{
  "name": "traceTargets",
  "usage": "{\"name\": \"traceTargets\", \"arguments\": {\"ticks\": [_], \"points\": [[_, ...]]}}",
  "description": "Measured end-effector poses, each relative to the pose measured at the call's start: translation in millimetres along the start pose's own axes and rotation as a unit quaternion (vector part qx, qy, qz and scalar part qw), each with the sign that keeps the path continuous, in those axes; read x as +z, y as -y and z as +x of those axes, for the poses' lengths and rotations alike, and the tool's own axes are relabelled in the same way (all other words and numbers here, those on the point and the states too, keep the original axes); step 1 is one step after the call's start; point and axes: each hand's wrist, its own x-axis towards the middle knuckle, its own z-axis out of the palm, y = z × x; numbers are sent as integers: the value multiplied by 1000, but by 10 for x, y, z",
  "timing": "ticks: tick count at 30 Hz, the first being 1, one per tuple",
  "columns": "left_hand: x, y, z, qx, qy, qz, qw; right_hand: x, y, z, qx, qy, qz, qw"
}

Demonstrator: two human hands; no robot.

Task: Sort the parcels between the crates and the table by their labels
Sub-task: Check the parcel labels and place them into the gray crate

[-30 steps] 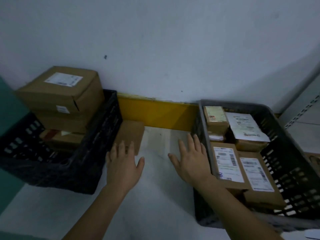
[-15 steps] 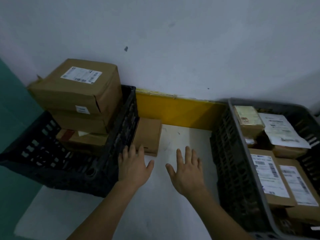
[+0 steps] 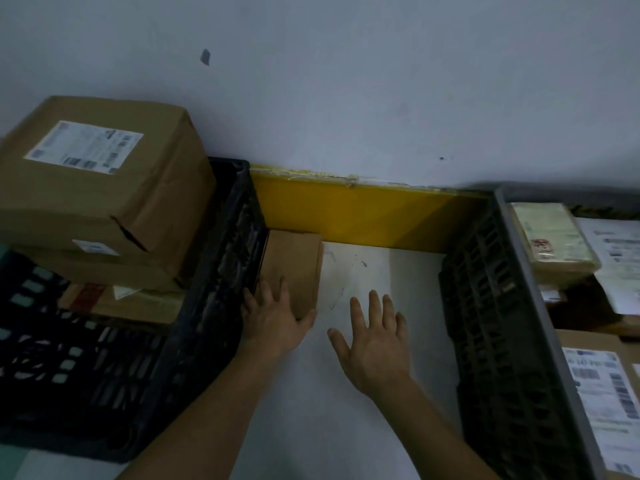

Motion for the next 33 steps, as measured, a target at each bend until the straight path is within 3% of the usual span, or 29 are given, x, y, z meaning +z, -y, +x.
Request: {"name": "traceTargets", "arguments": {"ticks": [6,12,20,25,29,33], "points": [[192,-58,402,-33,46,-7,998,93,1,147,32,19,1,999],[352,-133,542,-56,16,-14,998,279,-52,170,46,22,11,999],[130,-55,437,-11,-10,-25,1000,99,68,254,45,42,1,998],[-185,-138,103,41,-37,-127,990,-33,107,246,42,-5,47,998],[-472,-196,-232,105,-15,-323,940,-193,54,155,53,-57,151,985],[-614,-108,-496,155,90,-543,820,-425,-9,-33,47,-77,309,947]]}}
